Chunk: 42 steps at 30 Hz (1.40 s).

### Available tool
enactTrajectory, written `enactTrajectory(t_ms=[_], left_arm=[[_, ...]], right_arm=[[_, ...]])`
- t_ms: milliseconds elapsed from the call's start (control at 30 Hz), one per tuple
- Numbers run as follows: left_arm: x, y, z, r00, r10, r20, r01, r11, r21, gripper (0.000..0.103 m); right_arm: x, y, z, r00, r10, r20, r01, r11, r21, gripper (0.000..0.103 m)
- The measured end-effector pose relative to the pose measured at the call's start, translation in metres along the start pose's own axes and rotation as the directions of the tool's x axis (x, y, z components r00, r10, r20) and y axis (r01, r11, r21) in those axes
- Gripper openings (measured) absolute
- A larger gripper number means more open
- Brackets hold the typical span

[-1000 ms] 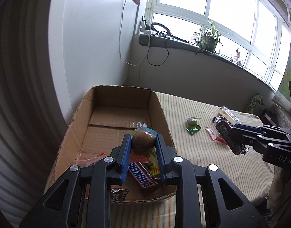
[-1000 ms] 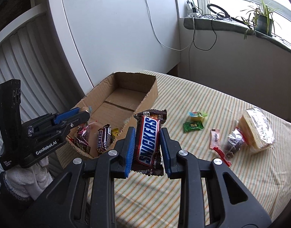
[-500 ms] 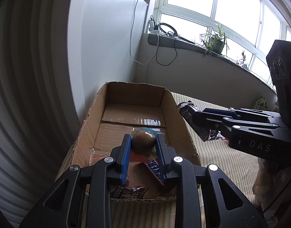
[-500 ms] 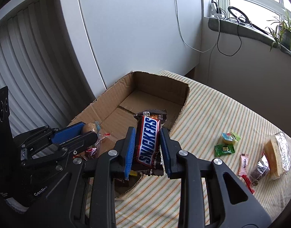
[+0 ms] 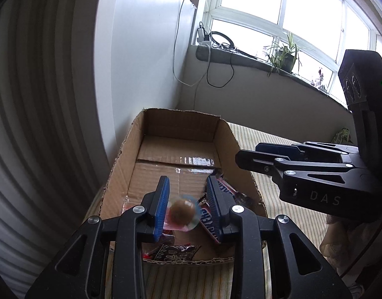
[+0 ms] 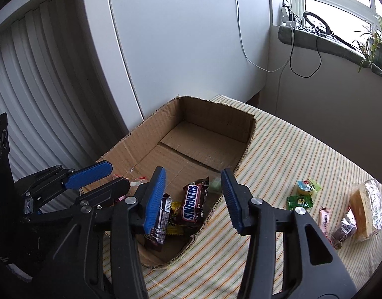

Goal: Organize snacks
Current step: 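Move both open grippers back over the remaining snacks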

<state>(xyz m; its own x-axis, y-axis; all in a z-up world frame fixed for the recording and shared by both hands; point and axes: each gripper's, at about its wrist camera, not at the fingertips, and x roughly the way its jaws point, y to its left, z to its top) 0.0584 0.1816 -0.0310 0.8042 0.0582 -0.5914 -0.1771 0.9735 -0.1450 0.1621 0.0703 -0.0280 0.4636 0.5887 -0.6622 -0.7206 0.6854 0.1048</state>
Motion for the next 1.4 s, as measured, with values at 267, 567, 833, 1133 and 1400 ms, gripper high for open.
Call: enactTrajectory(t_ms=[267, 567, 833, 1133, 1400], left_arm=[[-0.012, -0.012, 0.003, 1.000, 0.009, 0.024, -0.009, 1.000, 0.018, 0.033], [-0.022, -0.040, 0.008, 0.999, -0.006, 0.046, 0.003, 0.999, 0.052, 0.033], [-0.021, -0.072, 0.013, 0.998, -0.041, 0.053, 0.037, 0.996, 0.080, 0.033], [0.002, -0.118, 0.010, 0.992, -0.127, 0.009, 0.125, 0.986, 0.110, 0.033], [0.038, -0.159, 0.004, 0.975, -0.208, -0.075, 0.216, 0.966, 0.138, 0.033]], right_arm=[[-0.028, -0.009, -0.004, 0.999, -0.018, 0.037, 0.017, 1.000, 0.008, 0.052], [-0.064, -0.038, -0.016, 0.996, -0.056, 0.075, 0.053, 0.998, 0.043, 0.056], [-0.100, -0.080, -0.041, 0.987, -0.131, 0.091, 0.123, 0.989, 0.084, 0.056], [-0.135, -0.171, -0.084, 0.967, -0.250, 0.047, 0.233, 0.946, 0.225, 0.056], [-0.125, -0.216, -0.116, 0.974, -0.225, -0.023, 0.223, 0.935, 0.274, 0.056]])
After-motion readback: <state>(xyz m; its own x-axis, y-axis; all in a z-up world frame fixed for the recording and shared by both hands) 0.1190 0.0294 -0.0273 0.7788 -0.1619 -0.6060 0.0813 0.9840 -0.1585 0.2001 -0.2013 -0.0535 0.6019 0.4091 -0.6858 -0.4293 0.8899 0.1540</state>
